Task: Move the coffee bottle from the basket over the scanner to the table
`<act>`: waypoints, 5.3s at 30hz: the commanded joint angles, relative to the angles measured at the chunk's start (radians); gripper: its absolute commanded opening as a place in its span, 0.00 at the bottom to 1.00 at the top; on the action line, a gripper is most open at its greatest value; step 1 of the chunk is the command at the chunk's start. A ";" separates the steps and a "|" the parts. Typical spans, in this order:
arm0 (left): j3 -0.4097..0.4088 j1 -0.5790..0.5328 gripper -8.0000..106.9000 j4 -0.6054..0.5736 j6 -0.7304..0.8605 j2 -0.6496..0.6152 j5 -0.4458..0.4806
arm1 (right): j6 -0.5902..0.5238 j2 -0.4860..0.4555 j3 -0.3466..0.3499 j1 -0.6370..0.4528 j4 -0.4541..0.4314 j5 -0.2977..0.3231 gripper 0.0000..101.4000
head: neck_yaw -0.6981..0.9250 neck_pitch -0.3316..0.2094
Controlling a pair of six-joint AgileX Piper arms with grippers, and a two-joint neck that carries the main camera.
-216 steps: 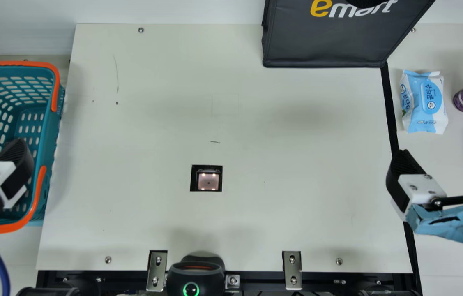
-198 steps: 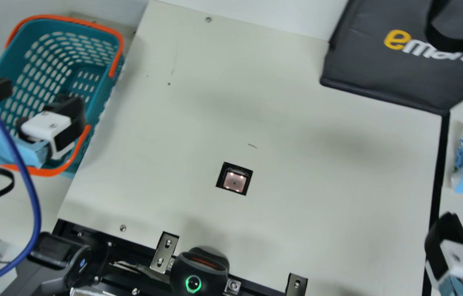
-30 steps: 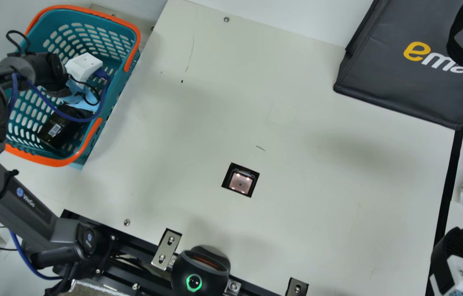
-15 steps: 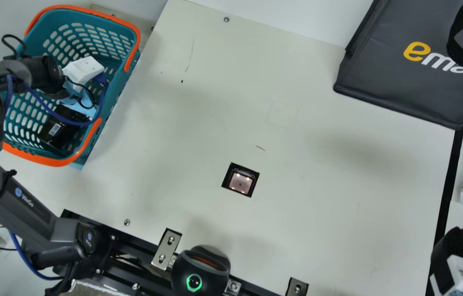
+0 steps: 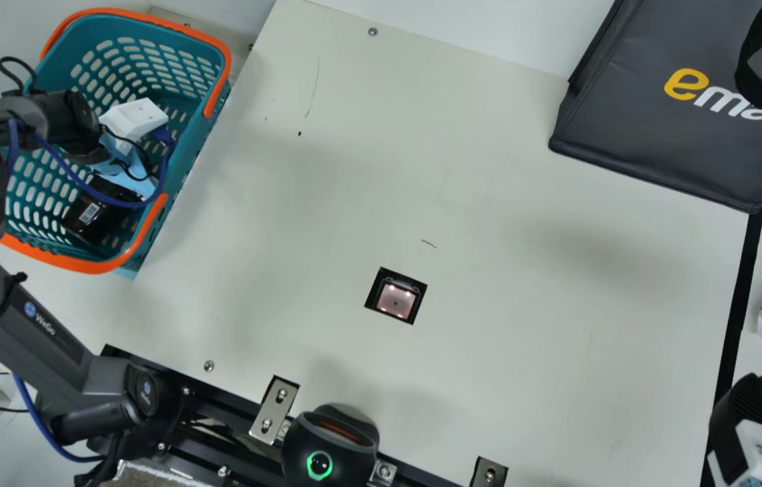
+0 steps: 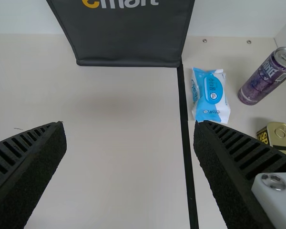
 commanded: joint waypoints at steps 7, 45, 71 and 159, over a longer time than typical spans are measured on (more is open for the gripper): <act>-0.021 0.007 0.45 -0.024 0.011 0.019 0.021 | 0.000 0.000 0.000 0.000 0.000 0.000 0.94 | 0.002 -0.029; -0.028 0.093 0.00 -0.450 0.309 -0.182 0.065 | 0.000 0.000 0.000 0.000 0.000 -0.001 0.94 | 0.002 -0.029; 0.054 0.200 0.00 -0.605 0.181 -0.315 0.065 | 0.000 0.000 0.000 0.000 0.000 -0.001 0.94 | 0.002 -0.029; 0.118 -0.799 0.00 0.117 -1.254 -0.823 0.145 | 0.000 0.000 0.000 0.000 0.000 -0.002 0.94 | 0.002 -0.029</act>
